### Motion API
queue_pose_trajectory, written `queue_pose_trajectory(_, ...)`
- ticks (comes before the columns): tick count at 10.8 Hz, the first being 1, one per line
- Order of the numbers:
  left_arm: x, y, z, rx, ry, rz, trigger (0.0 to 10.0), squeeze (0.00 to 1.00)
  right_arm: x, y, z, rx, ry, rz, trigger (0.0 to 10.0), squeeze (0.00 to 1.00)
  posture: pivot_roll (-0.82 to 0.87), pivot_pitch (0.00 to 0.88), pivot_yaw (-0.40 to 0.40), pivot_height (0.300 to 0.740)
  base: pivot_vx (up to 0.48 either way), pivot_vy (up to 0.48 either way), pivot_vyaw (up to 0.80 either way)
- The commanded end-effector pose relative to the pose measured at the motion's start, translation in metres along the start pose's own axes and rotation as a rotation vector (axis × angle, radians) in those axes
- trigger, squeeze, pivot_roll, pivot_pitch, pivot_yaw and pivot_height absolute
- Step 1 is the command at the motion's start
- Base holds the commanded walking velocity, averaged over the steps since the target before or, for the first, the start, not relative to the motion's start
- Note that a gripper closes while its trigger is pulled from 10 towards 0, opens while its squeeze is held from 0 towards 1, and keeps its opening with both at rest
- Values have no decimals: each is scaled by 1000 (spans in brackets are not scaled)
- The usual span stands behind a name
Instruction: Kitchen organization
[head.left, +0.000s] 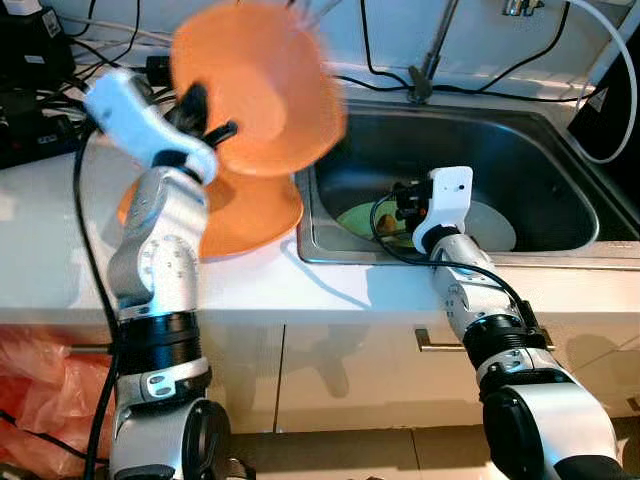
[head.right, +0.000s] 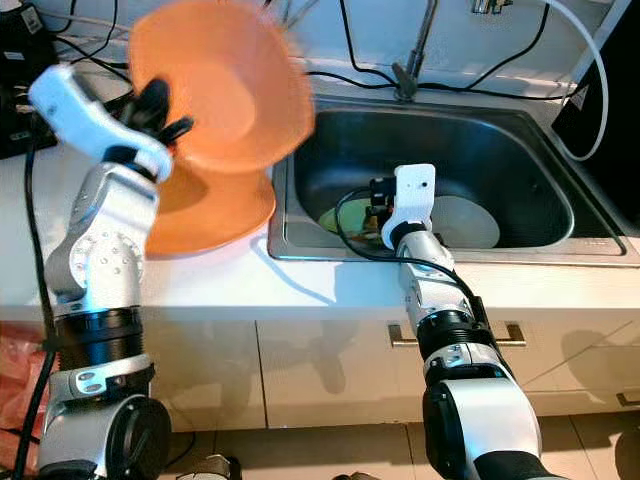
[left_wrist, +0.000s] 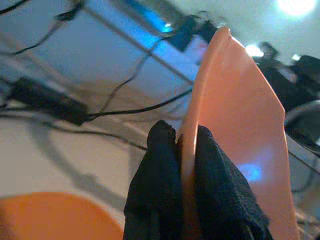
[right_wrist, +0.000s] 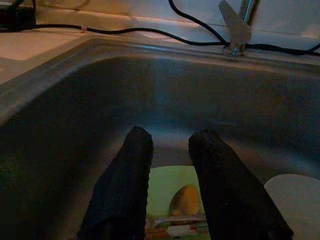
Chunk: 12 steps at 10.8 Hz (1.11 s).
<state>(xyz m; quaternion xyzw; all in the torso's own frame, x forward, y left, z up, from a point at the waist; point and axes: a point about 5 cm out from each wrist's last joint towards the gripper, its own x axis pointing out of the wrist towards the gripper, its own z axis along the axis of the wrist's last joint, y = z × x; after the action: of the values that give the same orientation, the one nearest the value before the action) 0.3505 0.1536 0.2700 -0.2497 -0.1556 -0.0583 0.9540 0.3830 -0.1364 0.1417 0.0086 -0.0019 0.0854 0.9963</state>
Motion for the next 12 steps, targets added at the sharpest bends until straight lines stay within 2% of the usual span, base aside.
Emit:
queue_pose_trajectory(1, -1, -12, 4, 32, -32, -66, 10000, 0, -6, -3, -18, 37, 65, -19, 10000, 0, 95, 60, -78, 740, 0, 0, 0)
queue_pose_trajectory(2, -1, -16, -2, 74, -20, -93, 10000, 0, -4, -4, -11, 70, 33, -18, 10000, 1000, 92, 58, -77, 740, 0, 0, 0)
queue_pose_trajectory(5, -3, -26, -13, 184, 10, -167, 10000, 0, 1, -8, 16, 191, -98, -8, 10000, 1000, 91, 54, -75, 740, 0, 0, 0)
queue_pose_trajectory(7, -5, -28, -19, 237, 29, -193, 10000, 0, 2, -8, 24, 248, -146, 6, 10000, 1000, 91, 53, -76, 740, 0, 0, 0)
queue_pose_trajectory(12, -7, -34, -24, 273, 42, -236, 10000, 0, 1, -8, 35, 311, -214, 51, 10000, 1000, 90, 57, -79, 740, 0, 0, 0)
